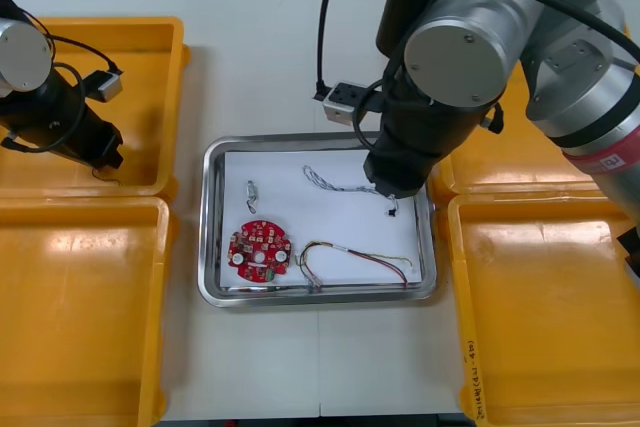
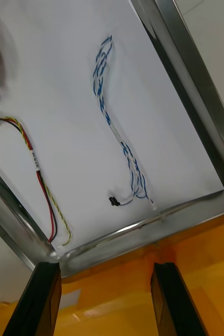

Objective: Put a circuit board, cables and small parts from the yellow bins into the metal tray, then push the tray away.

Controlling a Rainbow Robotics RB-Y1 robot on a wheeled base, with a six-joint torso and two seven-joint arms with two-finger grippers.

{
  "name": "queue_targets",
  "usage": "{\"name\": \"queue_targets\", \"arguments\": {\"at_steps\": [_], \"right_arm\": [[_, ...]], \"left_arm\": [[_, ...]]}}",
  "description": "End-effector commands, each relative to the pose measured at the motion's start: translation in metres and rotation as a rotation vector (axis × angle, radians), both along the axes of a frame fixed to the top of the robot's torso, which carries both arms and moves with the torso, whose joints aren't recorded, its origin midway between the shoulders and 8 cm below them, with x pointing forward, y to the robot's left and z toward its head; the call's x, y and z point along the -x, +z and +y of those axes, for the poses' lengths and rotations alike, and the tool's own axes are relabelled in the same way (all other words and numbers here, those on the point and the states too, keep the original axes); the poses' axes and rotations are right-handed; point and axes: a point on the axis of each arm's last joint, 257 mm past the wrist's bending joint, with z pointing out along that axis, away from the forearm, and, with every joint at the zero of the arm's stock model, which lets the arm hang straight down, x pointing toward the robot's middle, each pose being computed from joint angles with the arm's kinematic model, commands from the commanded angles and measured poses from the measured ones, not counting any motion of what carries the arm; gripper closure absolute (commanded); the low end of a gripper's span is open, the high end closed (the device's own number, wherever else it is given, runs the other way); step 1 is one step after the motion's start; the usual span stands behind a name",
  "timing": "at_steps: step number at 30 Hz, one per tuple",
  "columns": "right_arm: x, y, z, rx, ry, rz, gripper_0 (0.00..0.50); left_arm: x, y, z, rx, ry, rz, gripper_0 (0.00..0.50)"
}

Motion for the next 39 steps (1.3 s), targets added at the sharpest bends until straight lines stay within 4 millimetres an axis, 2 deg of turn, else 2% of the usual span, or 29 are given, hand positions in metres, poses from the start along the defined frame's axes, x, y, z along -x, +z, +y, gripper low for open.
{"name": "queue_targets", "arguments": {"at_steps": [1,12,23,24,26,27,28,29,34,36,39], "right_arm": [[0.002,0.016,-0.031,-0.035,-0.119,-0.039,0.000],[0.022,0.020,-0.075,-0.167,-0.341,-0.002,0.000],[0.030,0.018,-0.131,-0.160,-0.467,-0.029,0.000],[0.031,0.017,-0.137,-0.163,-0.485,-0.027,0.000],[0.033,0.014,-0.146,-0.166,-0.514,-0.019,0.000],[0.034,0.014,-0.152,-0.169,-0.534,-0.018,0.000],[0.034,0.013,-0.158,-0.172,-0.555,-0.018,0.000],[0.035,0.013,-0.163,-0.175,-0.569,-0.018,0.000],[0.030,0.014,-0.182,-0.189,-0.648,-0.044,0.000],[0.030,0.015,-0.186,-0.201,-0.668,-0.046,0.000],[0.034,0.012,-0.198,-0.220,-0.721,-0.039,0.000]], "left_arm": [[0.001,-0.002,0.018,-0.056,-0.075,-0.016,0.000],[0.004,-0.018,0.013,-0.054,-0.074,-0.008,0.000],[0.000,-0.034,0.009,-0.044,-0.062,-0.012,0.000],[0.000,-0.034,0.010,-0.048,-0.062,-0.012,0.102],[0.000,-0.034,0.011,-0.049,-0.061,-0.012,0.377],[-0.001,-0.033,0.011,-0.050,-0.060,-0.013,0.443],[-0.001,-0.033,0.011,-0.050,-0.061,-0.013,0.486],[-0.001,-0.034,0.011,-0.053,-0.063,-0.012,0.499],[-0.004,-0.027,0.013,-0.046,-0.047,-0.027,0.500],[-0.008,-0.020,0.013,-0.031,-0.035,-0.040,0.500],[-0.016,0.002,0.012,0.007,0.000,-0.067,0.500]]}}
